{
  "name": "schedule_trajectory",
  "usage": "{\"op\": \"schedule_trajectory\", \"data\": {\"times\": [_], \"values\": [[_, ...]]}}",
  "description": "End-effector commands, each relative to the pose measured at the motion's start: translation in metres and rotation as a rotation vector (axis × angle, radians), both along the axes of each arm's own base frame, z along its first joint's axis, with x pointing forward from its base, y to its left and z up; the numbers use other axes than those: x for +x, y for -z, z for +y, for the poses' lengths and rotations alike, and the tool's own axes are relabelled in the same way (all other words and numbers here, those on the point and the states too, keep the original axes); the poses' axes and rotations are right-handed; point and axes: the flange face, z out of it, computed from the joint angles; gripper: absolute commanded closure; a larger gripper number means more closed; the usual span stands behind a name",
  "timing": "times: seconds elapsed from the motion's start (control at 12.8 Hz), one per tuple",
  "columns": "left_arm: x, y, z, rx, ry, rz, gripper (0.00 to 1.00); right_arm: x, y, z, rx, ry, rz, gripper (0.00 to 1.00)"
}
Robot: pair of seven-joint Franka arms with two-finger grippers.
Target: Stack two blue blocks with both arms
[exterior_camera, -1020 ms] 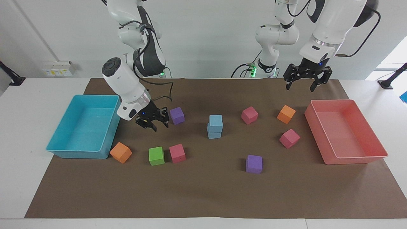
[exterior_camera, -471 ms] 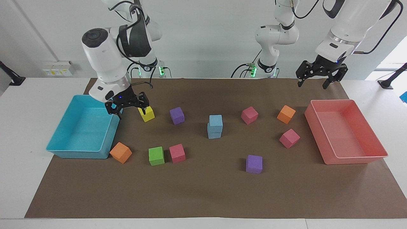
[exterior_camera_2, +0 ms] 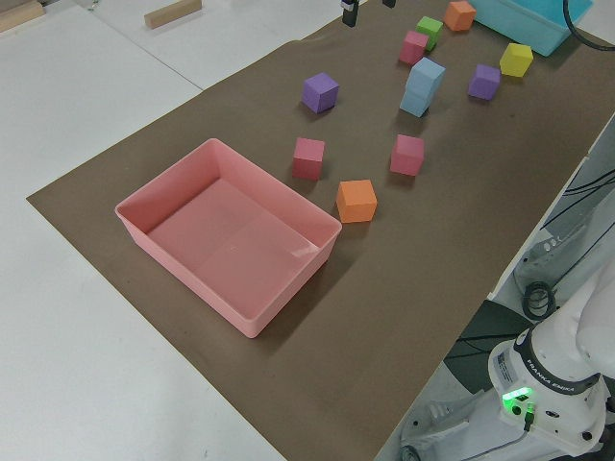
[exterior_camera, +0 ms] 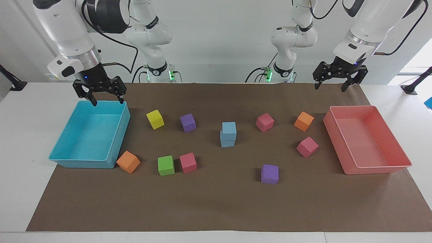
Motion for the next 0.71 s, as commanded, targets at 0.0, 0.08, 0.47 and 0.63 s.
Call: {"op": "schedule_trajectory", "data": {"times": [0.0, 0.08, 0.47, 0.63], "values": [[-0.004, -0.006, 0.003, 0.005, 0.010, 0.007, 0.00, -0.008, -0.020, 0.001, -0.018, 0.107, 0.043, 0.00], [-0.003, -0.006, 0.002, 0.004, 0.012, 0.006, 0.00, -0.017, -0.028, 0.002, -0.020, 0.112, 0.050, 0.00], [0.005, -0.008, 0.008, 0.009, 0.006, -0.035, 0.00, -0.030, -0.033, 0.011, -0.022, 0.086, 0.072, 0.00], [0.005, -0.008, 0.008, 0.013, 0.005, -0.036, 0.00, -0.031, -0.036, 0.012, -0.031, 0.083, 0.075, 0.00]]}}
